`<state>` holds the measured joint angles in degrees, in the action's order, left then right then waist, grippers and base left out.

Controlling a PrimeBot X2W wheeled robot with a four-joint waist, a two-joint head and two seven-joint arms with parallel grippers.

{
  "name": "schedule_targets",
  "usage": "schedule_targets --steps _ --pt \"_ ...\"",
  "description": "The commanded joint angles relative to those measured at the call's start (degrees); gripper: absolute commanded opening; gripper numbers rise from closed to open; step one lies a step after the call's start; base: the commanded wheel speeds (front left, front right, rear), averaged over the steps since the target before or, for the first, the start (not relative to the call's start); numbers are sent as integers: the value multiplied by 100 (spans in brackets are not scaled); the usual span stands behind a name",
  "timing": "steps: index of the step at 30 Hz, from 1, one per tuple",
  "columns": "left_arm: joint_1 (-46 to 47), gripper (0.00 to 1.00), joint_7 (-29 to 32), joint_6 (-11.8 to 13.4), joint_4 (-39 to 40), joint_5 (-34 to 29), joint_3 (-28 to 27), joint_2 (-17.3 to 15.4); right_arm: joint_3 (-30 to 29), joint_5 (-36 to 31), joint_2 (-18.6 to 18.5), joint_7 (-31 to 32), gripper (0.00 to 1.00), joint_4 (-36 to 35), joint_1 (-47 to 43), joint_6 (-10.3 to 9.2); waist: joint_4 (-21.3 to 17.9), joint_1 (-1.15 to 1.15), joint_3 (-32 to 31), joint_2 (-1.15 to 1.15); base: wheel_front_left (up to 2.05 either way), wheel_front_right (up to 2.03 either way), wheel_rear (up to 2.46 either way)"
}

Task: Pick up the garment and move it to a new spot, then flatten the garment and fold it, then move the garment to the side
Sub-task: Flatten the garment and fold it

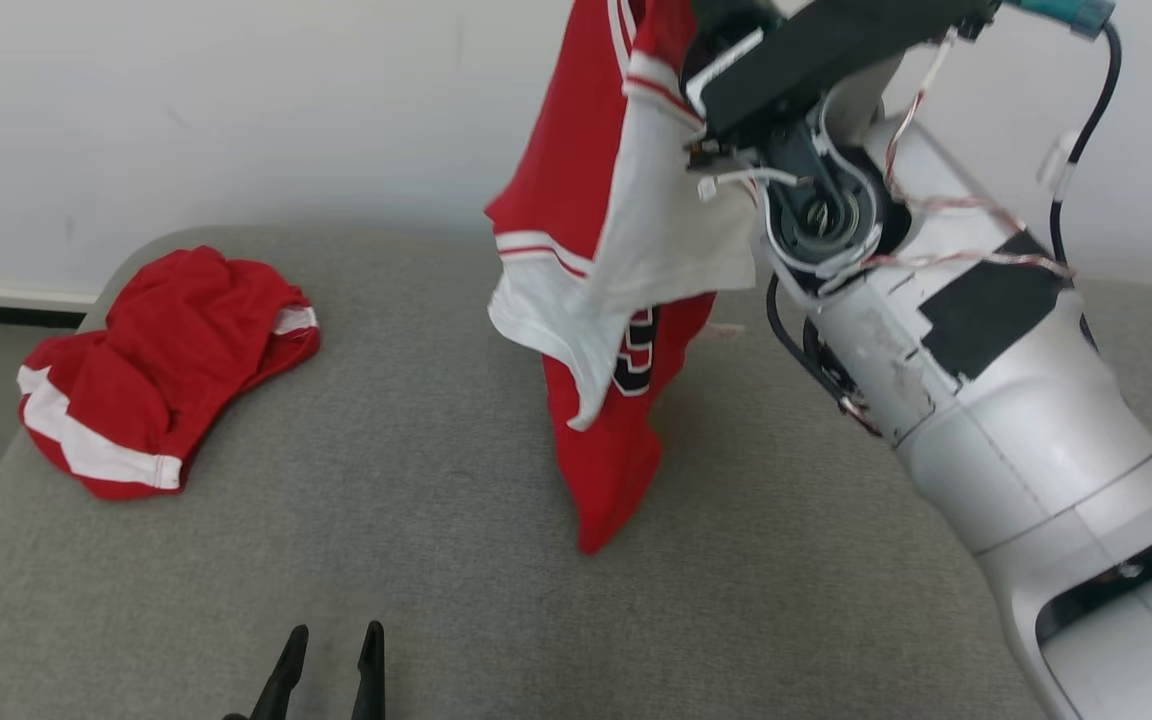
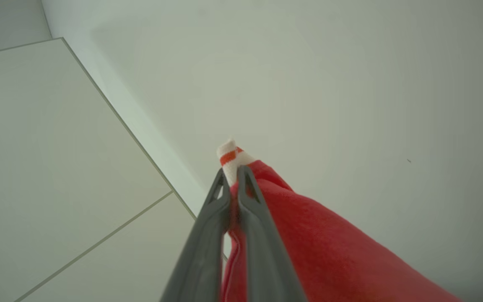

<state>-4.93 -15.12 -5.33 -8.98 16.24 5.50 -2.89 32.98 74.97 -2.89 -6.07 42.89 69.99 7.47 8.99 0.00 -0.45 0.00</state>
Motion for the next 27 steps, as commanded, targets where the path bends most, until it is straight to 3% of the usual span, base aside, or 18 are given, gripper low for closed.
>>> schedule_targets --steps 1,14,18,23,27 --pt "68 100 -5 -9 -5 12 -3 0 63 163 -1 -86 0 39 146 5 159 0 88 0 0 0 0" --pt "108 100 -5 -14 11 62 -12 1 1374 3114 -2 -761 0 286 1397 5 270 0 214 0 0 0 0" --pt "157 100 -5 9 9 96 22 0 1533 3301 -10 -907 0 1150 1473 5 230 0 271 0 0 0 0" --pt "272 100 -5 25 28 146 72 0 1083 2904 8 -905 0 2514 1293 5 165 0 406 0 0 0 0" --pt "306 100 -5 58 14 180 70 0 739 2552 -205 -906 0 2916 714 5 67 0 462 0 0 0 0"
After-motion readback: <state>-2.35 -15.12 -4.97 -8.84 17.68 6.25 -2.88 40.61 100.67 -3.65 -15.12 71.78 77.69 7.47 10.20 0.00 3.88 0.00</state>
